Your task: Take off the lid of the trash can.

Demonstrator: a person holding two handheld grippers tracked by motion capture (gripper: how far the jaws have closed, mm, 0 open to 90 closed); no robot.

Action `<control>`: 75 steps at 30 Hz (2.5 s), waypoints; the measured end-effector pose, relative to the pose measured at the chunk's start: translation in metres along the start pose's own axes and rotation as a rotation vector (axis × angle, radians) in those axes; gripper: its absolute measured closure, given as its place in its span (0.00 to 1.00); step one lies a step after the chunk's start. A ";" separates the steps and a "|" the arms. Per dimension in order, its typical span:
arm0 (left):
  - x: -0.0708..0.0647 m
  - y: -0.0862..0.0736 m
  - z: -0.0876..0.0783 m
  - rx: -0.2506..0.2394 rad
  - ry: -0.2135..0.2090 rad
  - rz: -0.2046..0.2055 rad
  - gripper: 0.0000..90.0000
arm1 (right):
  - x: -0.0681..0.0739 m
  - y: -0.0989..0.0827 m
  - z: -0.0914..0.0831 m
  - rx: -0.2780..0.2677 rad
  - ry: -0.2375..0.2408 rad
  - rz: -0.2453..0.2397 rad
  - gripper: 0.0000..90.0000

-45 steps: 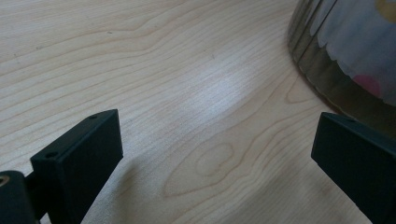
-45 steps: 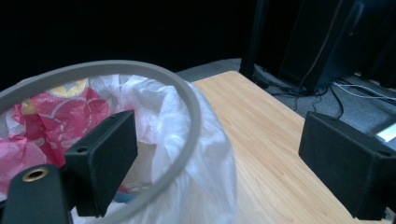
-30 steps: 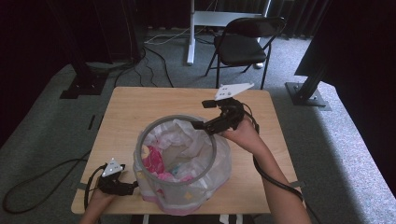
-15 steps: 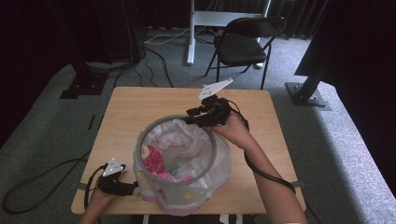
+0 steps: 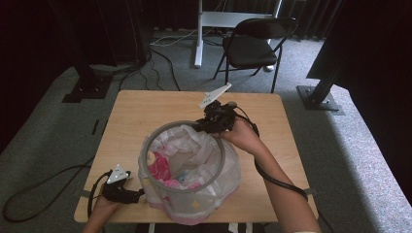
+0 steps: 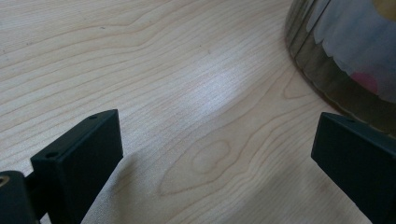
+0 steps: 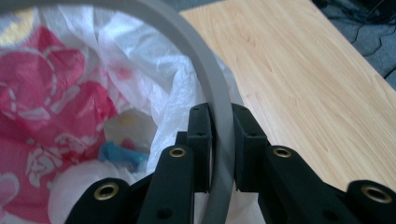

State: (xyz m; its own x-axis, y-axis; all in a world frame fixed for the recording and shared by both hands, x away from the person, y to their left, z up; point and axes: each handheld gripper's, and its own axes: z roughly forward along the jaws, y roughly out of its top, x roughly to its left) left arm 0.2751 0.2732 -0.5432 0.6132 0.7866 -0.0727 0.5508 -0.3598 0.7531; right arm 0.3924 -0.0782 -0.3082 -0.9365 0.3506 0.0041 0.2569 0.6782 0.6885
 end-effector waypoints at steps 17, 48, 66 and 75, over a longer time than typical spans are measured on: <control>0.000 0.000 0.001 0.008 0.002 -0.004 0.02 | -0.004 0.008 -0.022 -0.045 0.012 0.037 0.89; 0.001 0.001 0.001 0.016 -0.001 -0.006 0.02 | -0.030 -0.010 -0.089 -0.284 0.036 0.282 0.92; 0.000 0.001 0.002 0.020 -0.001 -0.004 0.02 | -0.047 -0.055 -0.144 -0.327 -0.071 0.368 0.92; 0.000 0.001 0.002 0.022 -0.003 -0.004 0.02 | -0.054 -0.083 -0.171 -0.361 -0.120 0.414 0.92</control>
State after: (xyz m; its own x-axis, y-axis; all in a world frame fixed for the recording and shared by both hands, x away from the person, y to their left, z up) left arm 0.2768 0.2721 -0.5438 0.6125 0.7867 -0.0776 0.5657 -0.3676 0.7382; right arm 0.3814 -0.2636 -0.2414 -0.7356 0.6259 0.2592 0.4799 0.2115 0.8514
